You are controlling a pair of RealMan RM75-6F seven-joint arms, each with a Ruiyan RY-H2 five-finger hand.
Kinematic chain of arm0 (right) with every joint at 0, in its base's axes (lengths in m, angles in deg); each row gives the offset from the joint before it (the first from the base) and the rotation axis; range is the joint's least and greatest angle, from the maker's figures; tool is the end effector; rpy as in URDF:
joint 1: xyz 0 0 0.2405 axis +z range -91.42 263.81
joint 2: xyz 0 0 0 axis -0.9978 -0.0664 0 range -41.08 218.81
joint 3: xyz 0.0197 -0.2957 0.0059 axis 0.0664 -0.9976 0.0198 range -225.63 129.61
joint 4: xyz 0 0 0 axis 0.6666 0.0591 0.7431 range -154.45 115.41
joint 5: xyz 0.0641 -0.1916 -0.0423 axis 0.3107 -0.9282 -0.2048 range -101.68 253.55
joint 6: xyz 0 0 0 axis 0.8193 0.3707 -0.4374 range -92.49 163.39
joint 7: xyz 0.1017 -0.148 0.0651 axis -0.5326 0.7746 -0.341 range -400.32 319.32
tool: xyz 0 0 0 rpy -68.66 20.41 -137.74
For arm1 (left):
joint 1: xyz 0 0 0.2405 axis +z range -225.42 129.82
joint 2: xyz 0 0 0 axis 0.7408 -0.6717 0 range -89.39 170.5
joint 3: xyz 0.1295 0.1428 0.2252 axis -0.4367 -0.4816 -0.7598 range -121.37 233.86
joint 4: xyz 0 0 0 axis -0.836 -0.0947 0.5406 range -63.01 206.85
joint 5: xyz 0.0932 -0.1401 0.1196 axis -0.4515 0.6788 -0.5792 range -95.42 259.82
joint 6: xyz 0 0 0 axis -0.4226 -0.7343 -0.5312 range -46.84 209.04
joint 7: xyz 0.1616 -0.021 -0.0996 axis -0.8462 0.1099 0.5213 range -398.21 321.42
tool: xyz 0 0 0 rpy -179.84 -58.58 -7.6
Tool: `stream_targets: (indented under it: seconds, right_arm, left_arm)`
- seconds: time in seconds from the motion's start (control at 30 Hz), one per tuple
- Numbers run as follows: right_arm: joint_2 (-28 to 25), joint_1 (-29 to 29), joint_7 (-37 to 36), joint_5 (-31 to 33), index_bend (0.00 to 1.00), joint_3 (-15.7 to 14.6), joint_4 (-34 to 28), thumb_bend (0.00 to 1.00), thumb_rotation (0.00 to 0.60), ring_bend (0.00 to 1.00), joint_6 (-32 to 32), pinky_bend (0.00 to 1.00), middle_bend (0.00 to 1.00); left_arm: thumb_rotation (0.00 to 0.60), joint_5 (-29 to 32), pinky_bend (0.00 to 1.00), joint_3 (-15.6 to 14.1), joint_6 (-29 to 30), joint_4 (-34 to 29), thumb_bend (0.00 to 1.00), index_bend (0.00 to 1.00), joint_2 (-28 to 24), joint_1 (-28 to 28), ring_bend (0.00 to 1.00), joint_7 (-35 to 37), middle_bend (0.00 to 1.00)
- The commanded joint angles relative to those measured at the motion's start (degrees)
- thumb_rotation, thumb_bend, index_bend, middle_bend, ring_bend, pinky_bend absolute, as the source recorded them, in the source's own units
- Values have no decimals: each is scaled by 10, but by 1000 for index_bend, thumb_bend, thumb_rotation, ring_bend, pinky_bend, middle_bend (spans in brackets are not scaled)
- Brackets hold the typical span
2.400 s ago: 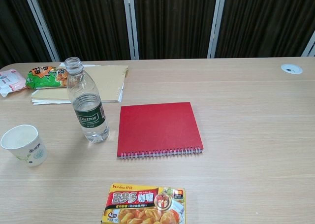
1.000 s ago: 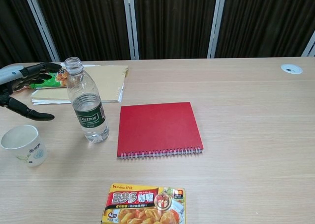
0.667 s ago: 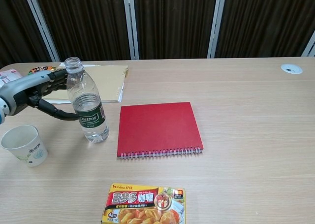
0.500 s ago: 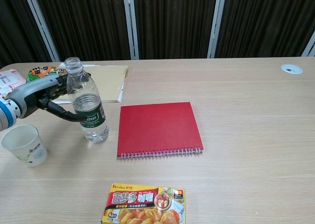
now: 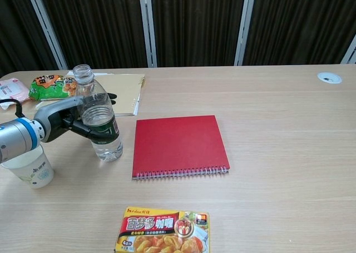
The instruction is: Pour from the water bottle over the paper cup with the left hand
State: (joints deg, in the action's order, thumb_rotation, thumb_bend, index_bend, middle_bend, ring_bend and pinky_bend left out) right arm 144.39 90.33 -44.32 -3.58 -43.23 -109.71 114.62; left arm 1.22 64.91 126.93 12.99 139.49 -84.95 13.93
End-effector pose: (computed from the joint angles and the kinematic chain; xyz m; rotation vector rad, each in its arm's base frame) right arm -0.3841 -0.2324 0.2407 1.3239 -0.9079 0.7277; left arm -0.2479 0.4085 -0.0886 -1.4067 -1.9418 -1.2694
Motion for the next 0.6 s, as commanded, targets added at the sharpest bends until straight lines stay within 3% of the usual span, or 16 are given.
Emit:
stream_targets:
  seconds: [0.03,0.43,0.5,0.6]
  right_arm:
    - [1,0,2,1,0,0,0,0,600,0,-1,0,0]
    - [2,2,4,6,0,1,1,0,600,0,-4,0,0]
    - [3,2,5,6,0,1,1,0,600,0,-4,0,0]
    - [3,2,7,6,0,1,1,0,600,0,-5,0,0]
  left_arm:
    - [600,-1,1,0,-8,15,0,0,9,-8,0,23,0]
    - [600,-5,17,1,-2,50,0,43,36,-19,0,73,0]
    - [600,-5,31,1,0,55,7,82,41,-21,7,74,16]
    - [600,-3,86,3,5,60,102,236,47,-23,91,76,163]
